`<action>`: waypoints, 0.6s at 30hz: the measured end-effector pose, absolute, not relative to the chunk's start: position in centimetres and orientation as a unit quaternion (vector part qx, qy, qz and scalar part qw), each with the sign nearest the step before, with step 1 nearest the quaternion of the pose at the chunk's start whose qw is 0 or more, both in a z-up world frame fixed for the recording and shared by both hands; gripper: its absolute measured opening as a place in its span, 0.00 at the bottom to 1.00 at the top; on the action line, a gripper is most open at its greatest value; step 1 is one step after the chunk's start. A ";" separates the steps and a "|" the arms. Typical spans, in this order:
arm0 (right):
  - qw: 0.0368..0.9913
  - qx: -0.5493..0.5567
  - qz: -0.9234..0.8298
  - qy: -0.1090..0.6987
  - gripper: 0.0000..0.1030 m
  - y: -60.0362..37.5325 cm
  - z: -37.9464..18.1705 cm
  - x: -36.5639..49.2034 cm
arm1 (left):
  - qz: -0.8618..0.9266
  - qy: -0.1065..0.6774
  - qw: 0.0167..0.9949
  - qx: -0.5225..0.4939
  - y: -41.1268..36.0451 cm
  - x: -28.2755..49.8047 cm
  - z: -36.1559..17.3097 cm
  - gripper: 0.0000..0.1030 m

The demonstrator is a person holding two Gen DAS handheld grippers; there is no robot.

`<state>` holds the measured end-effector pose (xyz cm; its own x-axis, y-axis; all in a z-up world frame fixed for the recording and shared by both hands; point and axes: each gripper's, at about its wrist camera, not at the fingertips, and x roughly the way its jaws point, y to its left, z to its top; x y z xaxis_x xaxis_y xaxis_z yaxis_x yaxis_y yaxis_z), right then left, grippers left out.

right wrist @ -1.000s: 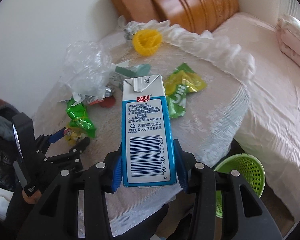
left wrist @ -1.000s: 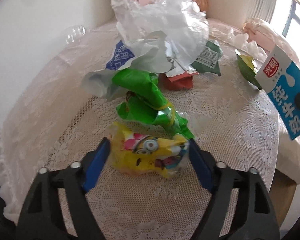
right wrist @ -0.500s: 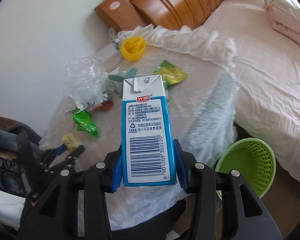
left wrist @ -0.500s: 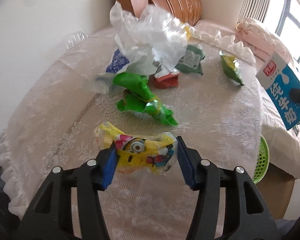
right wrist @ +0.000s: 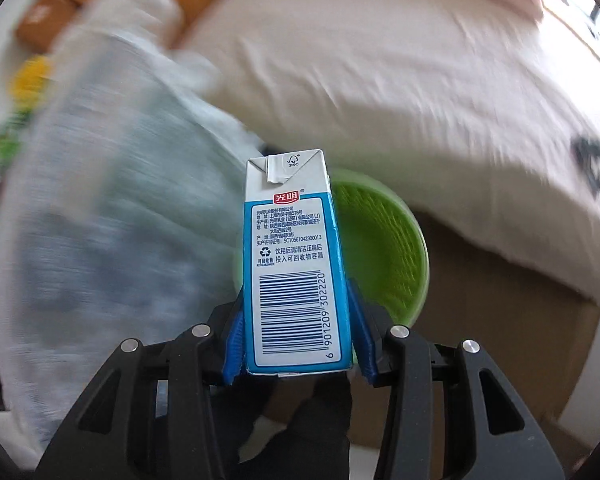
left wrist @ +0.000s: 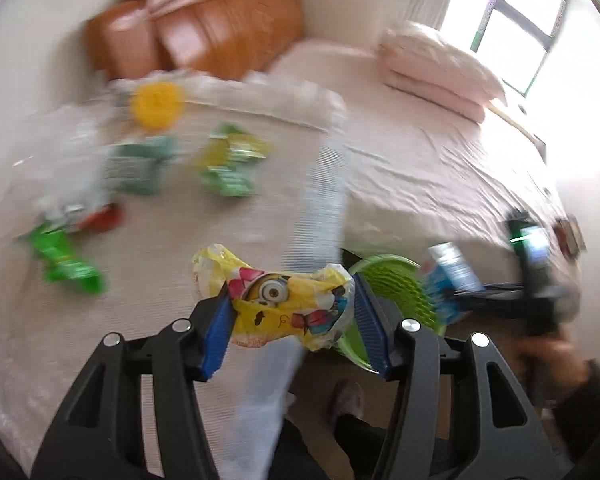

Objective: Collect trash
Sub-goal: 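Carry both items to the green wastebasket and open both grippers to drop them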

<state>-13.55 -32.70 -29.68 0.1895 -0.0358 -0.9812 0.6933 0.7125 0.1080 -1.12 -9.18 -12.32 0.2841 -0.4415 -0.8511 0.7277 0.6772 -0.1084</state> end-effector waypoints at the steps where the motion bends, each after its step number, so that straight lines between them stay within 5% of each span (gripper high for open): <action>1: 0.703 0.291 -0.255 0.597 0.44 -33.4 -32.1 -14.0 | -0.378 0.470 0.782 0.157 -10.4 -1.9 -12.7 0.52; 6: 0.671 0.299 -0.248 0.632 0.45 -34.8 -38.8 -14.7 | -0.394 0.485 0.757 0.191 -15.7 -5.3 -14.6 0.52; 8: 0.668 0.299 -0.240 0.637 0.54 -35.0 -39.4 -14.7 | -0.392 0.491 0.752 0.202 -17.2 -6.1 -15.4 0.52; 10: 0.670 0.301 -0.233 0.638 0.77 -35.3 -39.3 -14.9 | -0.391 0.501 0.744 0.206 -18.6 -6.9 -16.3 0.52; 13: 0.689 0.283 -0.236 0.624 0.88 -36.0 -37.0 -15.3 | -0.389 0.513 0.735 0.213 -20.2 -8.0 -17.5 0.52; 18: 0.720 0.263 -0.258 0.588 0.94 -37.3 -30.4 -18.7 | -0.396 0.529 0.716 0.225 -23.0 -9.6 -19.4 0.53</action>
<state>-18.66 -37.32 -30.38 0.1754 -0.0623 -0.9825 0.6800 0.7294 0.0751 -9.61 -22.98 -19.41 0.1269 -0.3289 -0.9358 0.8046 0.5859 -0.0968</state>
